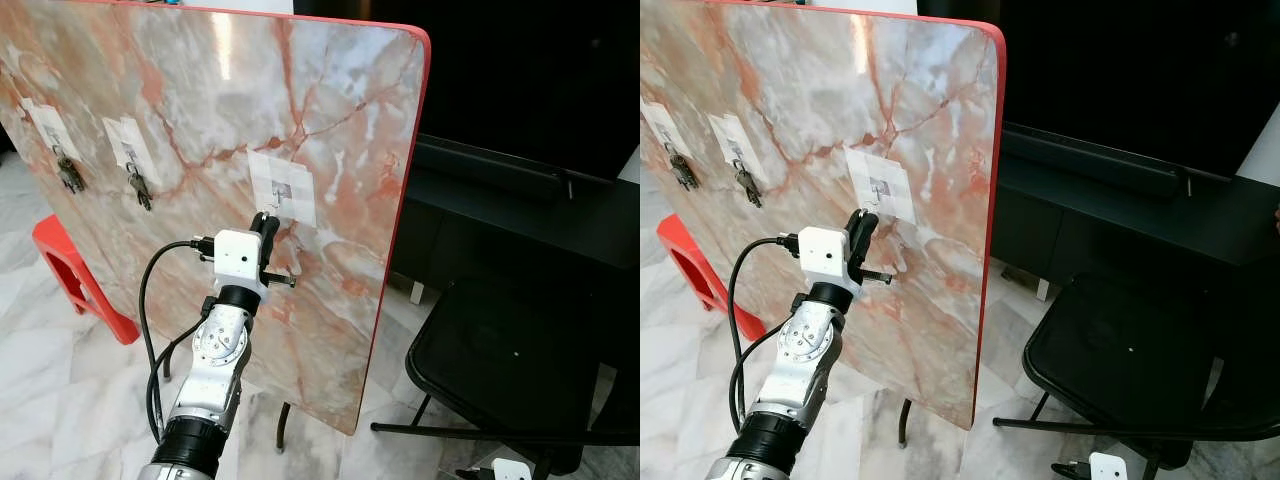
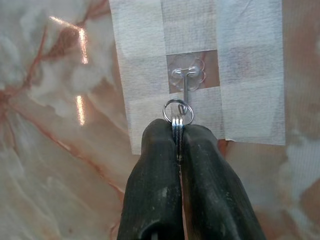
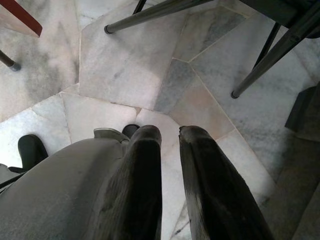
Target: Hang keys on a hook
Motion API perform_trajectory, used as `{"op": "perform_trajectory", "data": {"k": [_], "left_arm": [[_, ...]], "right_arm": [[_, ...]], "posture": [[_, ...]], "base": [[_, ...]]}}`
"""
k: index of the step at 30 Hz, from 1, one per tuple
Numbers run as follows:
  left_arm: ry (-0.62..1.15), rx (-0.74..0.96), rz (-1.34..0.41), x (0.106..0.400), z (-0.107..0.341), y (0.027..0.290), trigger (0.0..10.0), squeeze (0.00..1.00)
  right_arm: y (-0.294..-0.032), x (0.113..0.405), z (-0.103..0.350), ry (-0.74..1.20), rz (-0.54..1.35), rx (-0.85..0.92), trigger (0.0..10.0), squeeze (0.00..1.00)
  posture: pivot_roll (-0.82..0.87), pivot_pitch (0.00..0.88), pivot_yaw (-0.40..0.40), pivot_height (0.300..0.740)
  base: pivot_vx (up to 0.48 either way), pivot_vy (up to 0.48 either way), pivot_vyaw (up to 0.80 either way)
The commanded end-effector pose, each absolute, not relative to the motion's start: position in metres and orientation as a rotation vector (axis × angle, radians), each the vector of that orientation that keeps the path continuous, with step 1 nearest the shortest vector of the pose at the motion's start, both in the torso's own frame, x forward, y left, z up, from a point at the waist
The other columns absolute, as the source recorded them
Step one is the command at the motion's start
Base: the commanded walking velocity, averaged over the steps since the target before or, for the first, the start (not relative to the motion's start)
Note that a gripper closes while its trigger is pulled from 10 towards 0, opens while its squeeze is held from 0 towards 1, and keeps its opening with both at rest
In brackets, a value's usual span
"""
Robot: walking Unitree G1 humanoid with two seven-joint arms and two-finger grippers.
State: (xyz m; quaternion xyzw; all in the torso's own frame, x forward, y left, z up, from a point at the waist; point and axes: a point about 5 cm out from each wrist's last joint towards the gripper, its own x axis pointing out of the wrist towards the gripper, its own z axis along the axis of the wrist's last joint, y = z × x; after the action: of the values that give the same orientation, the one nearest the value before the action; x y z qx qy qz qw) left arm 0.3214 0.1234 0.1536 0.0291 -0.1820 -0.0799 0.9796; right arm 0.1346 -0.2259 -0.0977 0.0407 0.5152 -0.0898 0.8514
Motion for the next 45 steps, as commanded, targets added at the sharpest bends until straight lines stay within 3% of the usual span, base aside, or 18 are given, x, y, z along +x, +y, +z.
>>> {"op": "perform_trajectory", "data": {"k": [1, 45], "left_arm": [[-0.360, 0.042, -0.177, 0.325, 0.155, 0.121, 10.0, 0.00], [-0.318, 0.039, -0.180, 0.327, 0.147, 0.119, 10.0, 0.00]], "right_arm": [[-0.225, 0.136, -0.097, 1.080, -0.193, 0.089, 10.0, 0.00], [-0.223, 0.137, -0.098, 1.080, -0.190, 0.094, 10.0, 0.00]], "posture": [[-0.05, 0.000, 0.005, 0.709], [-0.05, 0.000, 0.006, 0.709]], "base": [[0.000, 0.000, 0.00], [0.000, 0.000, 0.00]]}}
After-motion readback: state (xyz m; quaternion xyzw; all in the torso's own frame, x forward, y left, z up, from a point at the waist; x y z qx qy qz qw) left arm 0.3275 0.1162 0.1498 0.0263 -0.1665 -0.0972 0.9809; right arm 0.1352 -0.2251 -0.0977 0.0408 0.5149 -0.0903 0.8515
